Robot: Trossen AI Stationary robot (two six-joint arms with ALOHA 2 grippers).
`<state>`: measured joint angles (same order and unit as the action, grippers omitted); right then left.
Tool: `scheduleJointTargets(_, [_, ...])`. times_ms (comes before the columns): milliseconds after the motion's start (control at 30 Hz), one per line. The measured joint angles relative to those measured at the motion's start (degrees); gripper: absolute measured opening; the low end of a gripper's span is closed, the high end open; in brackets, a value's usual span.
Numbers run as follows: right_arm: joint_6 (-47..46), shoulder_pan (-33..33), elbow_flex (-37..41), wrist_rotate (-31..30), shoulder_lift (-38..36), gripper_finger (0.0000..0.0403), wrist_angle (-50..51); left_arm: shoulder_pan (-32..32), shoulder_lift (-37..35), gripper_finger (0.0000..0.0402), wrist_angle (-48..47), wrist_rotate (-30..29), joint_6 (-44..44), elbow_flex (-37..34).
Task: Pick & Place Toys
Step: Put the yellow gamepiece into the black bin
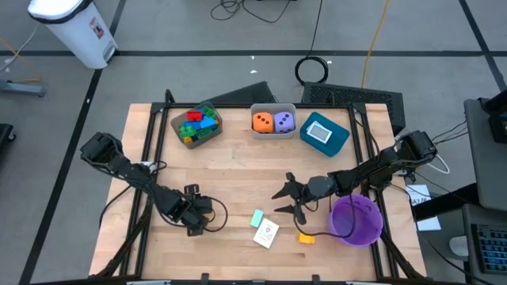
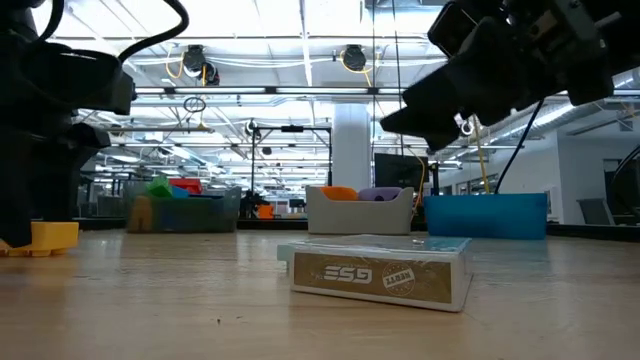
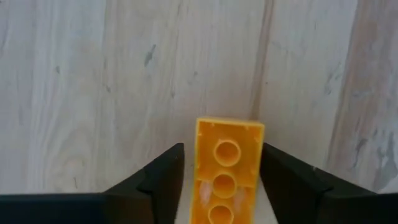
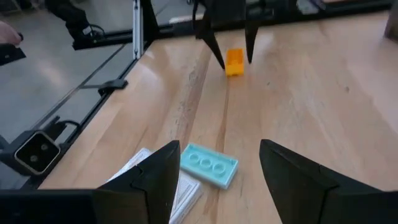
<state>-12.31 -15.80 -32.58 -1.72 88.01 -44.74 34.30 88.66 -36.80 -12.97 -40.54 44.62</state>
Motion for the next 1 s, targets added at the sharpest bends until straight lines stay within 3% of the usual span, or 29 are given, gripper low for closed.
scheduleJointTargets(200, [2.8,1.0,0.0,0.2,0.0,0.0212,-3.2,-0.9,2.0,0.0142,0.8,0.2,2.8,0.2])
scheduleJointTargets(367, [5.5,2.5,0.0,0.4,0.0,0.0212,-5.8,-4.0,1.0,0.0142,0.4,-0.9,5.4,0.1])
scheduleJointTargets(533, [6.0,4.3,0.0,0.5,0.0,0.0212,-7.9,-10.6,-6.7,0.0142,-4.1,-7.0,11.2,0.9])
scheduleJointTargets(667, [6.2,5.8,0.0,0.5,0.0,0.0212,-8.6,-20.2,-14.0,0.0145,-7.7,-11.4,17.1,1.1])
scheduleJointTargets(833, [6.2,7.0,0.0,0.7,0.0,0.0212,-9.5,-37.1,-20.9,0.0146,-8.9,-11.7,28.0,1.1])
scheduleJointTargets(1000, [6.1,8.0,0.0,4.9,0.0,0.0212,-9.9,-53.5,-23.5,0.0147,-4.4,-11.0,40.9,1.1])
